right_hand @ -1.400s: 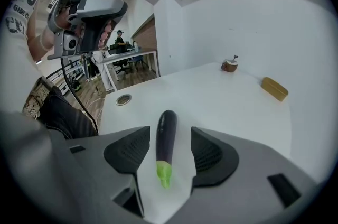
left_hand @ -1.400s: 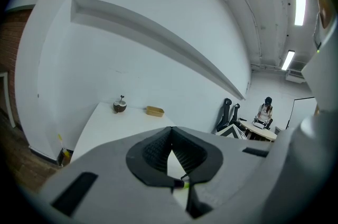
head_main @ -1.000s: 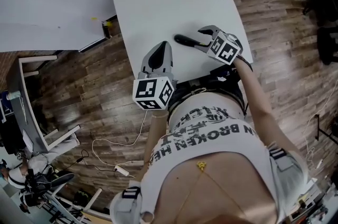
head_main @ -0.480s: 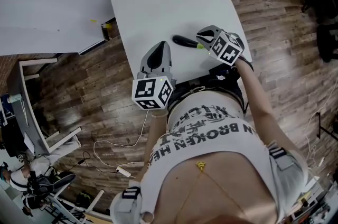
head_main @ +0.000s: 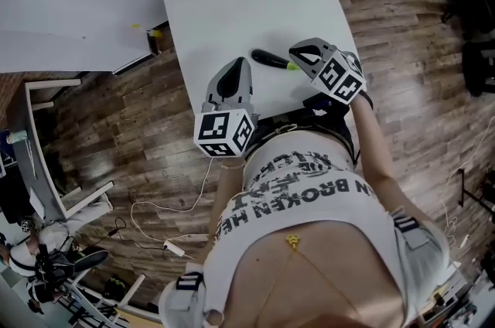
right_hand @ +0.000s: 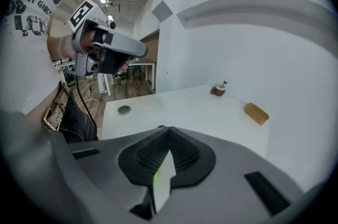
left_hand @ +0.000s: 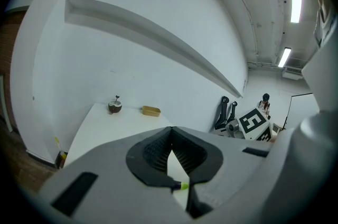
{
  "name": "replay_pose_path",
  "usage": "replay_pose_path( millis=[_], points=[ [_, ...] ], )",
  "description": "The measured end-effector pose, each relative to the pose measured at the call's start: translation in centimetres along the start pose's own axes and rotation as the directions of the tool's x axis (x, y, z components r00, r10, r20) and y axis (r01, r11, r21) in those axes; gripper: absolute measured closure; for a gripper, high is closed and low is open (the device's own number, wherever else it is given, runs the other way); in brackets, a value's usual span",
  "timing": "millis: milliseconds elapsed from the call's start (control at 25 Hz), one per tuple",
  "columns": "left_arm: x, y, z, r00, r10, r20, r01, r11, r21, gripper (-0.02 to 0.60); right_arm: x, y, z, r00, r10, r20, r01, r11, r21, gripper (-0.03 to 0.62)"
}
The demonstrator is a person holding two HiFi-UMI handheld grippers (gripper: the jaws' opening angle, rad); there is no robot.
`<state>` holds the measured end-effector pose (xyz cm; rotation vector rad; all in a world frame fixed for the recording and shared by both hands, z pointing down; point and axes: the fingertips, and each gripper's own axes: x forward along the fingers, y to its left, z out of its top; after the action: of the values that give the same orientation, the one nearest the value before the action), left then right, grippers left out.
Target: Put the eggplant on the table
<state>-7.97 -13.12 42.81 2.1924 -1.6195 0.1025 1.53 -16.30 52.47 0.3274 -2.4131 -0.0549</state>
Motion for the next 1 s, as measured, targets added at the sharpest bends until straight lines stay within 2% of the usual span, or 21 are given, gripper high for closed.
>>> replay_pose_path(
  millis=[160, 400, 560, 720, 1000],
  points=[
    [0.1, -0.1, -0.1, 1.0, -0.003, 0.005, 0.003, 1.0, -0.001, 0.575, -0.8, 0.3, 1.0, 0.999, -0.01, 0.05, 0.01, 1.0, -0.003, 0.586],
    [0.5, -0.6, -0.7, 1.0, -0.016, -0.017, 0.016, 1.0, 0.014, 0.575, -2.2, 1.1, 3.4, 0.986, 0.024, 0.167, -0.024, 1.0, -0.006, 0.586],
    [0.9, -0.9, -0.5, 0.999, -0.028, -0.016, 0.028, 0.999, 0.021, 0.575, -3.8, 1.5, 5.9, 0.953, 0.056, 0.298, -0.068, 0.997, 0.032, 0.586],
    [1.2, -1.6, 0.0, 0.999, -0.048, -0.003, 0.048, 0.998, 0.03, 0.575, -5.6, 1.7, 8.1, 0.909, 0.067, 0.411, -0.097, 0.994, 0.053, 0.586],
    [1.5, -3.3, 2.3, 0.994, -0.095, 0.057, 0.092, 0.995, 0.044, 0.575, -7.8, 1.7, 10.6, 0.854, 0.076, 0.515, -0.126, 0.99, 0.063, 0.586]
  ],
)
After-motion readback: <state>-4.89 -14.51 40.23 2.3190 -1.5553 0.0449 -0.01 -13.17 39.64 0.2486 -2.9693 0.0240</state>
